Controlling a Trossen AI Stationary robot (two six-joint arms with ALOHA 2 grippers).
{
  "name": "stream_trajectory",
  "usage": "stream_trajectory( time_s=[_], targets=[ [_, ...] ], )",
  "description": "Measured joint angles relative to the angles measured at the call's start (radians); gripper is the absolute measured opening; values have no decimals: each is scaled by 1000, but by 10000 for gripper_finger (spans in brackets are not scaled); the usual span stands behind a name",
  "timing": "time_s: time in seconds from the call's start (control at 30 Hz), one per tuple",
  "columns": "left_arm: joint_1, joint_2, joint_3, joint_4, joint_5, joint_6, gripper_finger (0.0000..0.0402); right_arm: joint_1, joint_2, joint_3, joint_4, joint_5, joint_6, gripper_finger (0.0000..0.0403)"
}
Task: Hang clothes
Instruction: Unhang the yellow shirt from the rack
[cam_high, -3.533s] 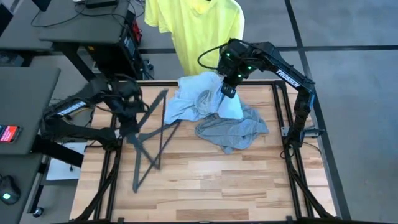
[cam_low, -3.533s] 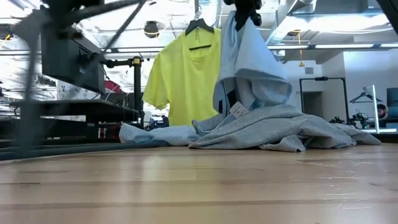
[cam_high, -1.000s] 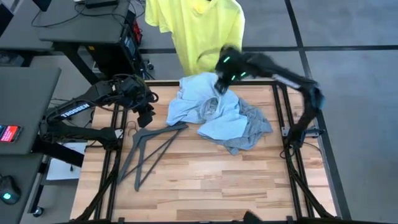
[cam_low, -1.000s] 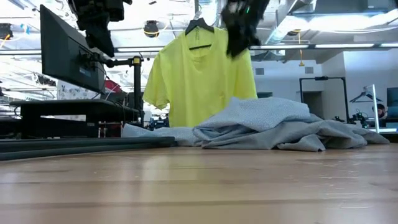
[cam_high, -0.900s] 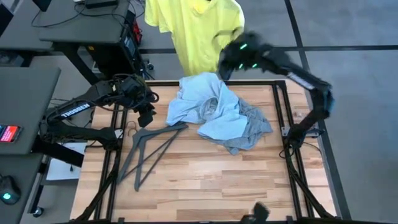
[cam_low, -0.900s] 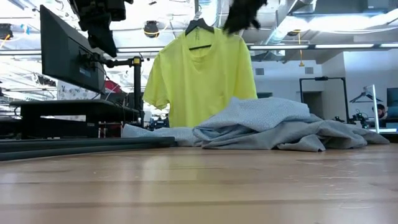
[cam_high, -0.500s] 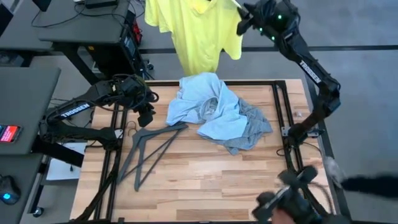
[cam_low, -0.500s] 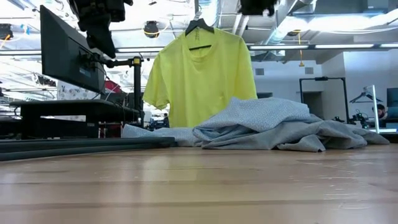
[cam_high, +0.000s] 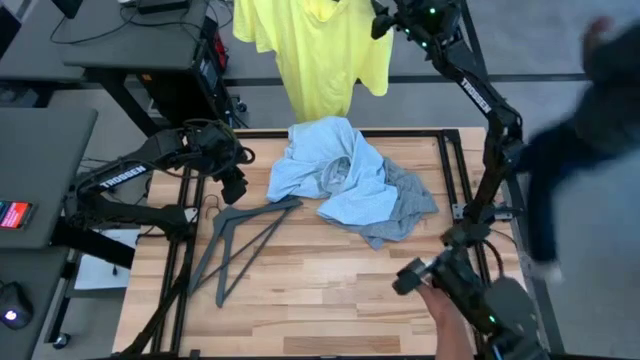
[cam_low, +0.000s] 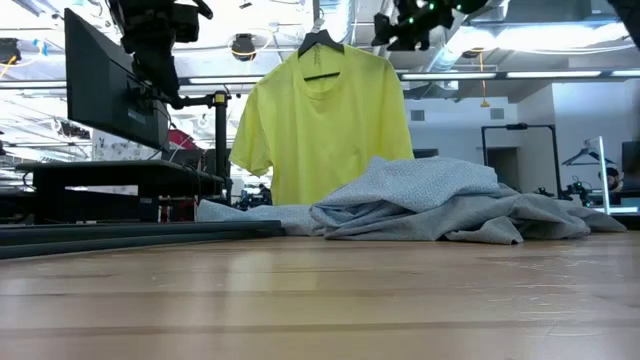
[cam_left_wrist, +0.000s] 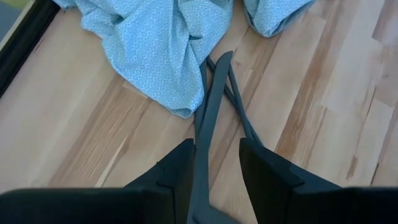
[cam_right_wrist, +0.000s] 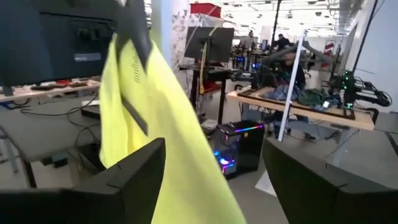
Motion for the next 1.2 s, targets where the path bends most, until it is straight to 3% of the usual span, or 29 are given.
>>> stream_trajectory(
  time_s=[0.3, 0.4, 0.5, 0.67, 0.7, 1.2],
  targets=[
    [6, 0, 0, -12, -12, -23, 113, -14, 62, 6, -24, -62, -5, 253],
    [6, 0, 0, -12, -14, -24, 113, -14, 69, 6, -13, -89, -4, 235],
    [6, 0, 0, -12, -17, -30, 113, -14, 66, 6, -5, -105, -4, 187],
    [7, 0, 0, -12, -21, -32, 113, -12, 63, 6, 6, -160, -14, 42],
    [7, 0, 0, -12, -23, -31, 113, -11, 59, 9, 4, -162, -17, 34],
    [7, 0, 0, -19, -28, -44, 113, -11, -28, 103, -165, -158, -135, 34]
  ],
)
